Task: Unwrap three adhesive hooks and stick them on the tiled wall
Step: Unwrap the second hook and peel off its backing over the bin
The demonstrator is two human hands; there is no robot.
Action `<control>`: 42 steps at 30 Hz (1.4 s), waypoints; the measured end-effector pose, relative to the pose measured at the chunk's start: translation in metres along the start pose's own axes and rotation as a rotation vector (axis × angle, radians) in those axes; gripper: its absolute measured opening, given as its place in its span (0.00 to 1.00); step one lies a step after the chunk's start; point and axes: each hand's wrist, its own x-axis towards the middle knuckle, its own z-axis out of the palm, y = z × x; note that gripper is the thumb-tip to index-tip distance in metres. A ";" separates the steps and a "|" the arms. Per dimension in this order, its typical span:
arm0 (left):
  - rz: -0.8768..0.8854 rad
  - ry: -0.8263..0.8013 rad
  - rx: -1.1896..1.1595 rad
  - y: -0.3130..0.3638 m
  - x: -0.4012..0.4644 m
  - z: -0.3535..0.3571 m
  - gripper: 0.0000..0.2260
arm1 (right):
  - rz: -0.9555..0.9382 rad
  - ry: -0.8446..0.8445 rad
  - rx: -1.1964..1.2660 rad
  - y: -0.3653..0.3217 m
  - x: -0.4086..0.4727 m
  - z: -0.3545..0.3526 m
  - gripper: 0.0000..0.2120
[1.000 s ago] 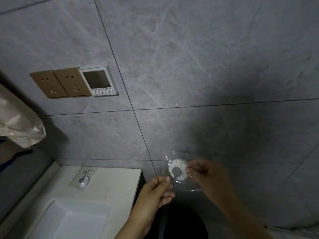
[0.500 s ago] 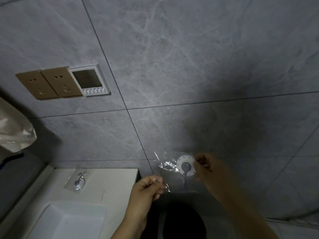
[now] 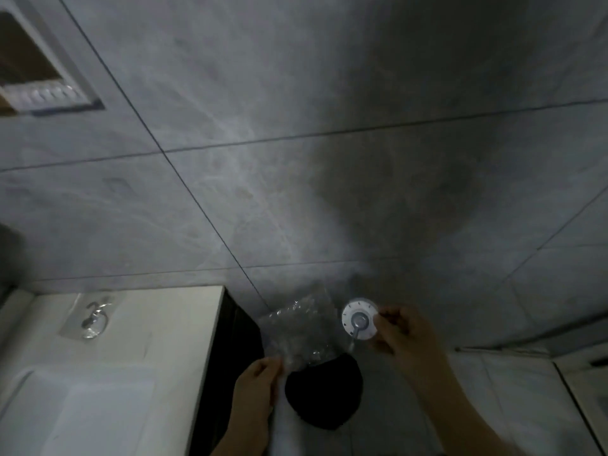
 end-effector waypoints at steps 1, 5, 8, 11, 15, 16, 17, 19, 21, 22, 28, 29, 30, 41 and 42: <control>-0.044 0.012 0.003 -0.013 0.009 0.001 0.06 | 0.030 0.009 0.003 0.012 0.002 -0.001 0.06; -0.210 0.067 0.017 -0.073 0.043 0.013 0.09 | 0.145 -0.002 -0.043 0.071 0.015 -0.004 0.04; -0.204 0.139 0.058 -0.110 0.071 0.022 0.07 | 0.207 0.007 -0.082 0.112 0.029 -0.006 0.04; -0.275 0.187 0.038 -0.142 0.100 0.027 0.05 | 0.240 0.020 -0.132 0.150 0.045 -0.005 0.08; -0.319 0.143 0.068 -0.196 0.144 0.037 0.10 | 0.260 -0.001 -0.156 0.205 0.069 0.000 0.07; -0.357 0.135 0.060 -0.208 0.156 0.037 0.11 | 0.266 -0.006 -0.170 0.217 0.075 0.001 0.07; -0.376 0.122 0.088 -0.222 0.169 0.037 0.11 | 0.276 -0.013 -0.176 0.230 0.081 0.002 0.07; -0.406 0.111 0.141 -0.246 0.194 0.037 0.09 | 0.289 -0.018 -0.184 0.255 0.094 0.004 0.06; -0.458 0.136 0.095 -0.272 0.219 0.039 0.08 | 0.305 -0.028 -0.203 0.281 0.106 0.006 0.05; -0.460 0.156 0.069 -0.282 0.230 0.040 0.07 | 0.307 -0.030 -0.205 0.290 0.112 0.007 0.04; -0.483 0.116 -0.032 -0.335 0.300 0.048 0.08 | 0.347 -0.050 -0.246 0.355 0.140 0.016 0.01; -0.490 0.121 -0.037 -0.342 0.311 0.050 0.08 | 0.355 -0.055 -0.253 0.363 0.144 0.015 0.01; -0.499 0.129 -0.032 -0.349 0.321 0.053 0.08 | 0.363 -0.058 -0.257 0.371 0.148 0.015 0.02; -0.553 0.173 -0.162 -0.430 0.410 0.087 0.17 | 0.411 -0.041 -0.190 0.432 0.174 0.013 0.03; -0.595 0.162 -0.153 -0.434 0.414 0.086 0.18 | 0.408 -0.040 -0.185 0.434 0.175 0.014 0.03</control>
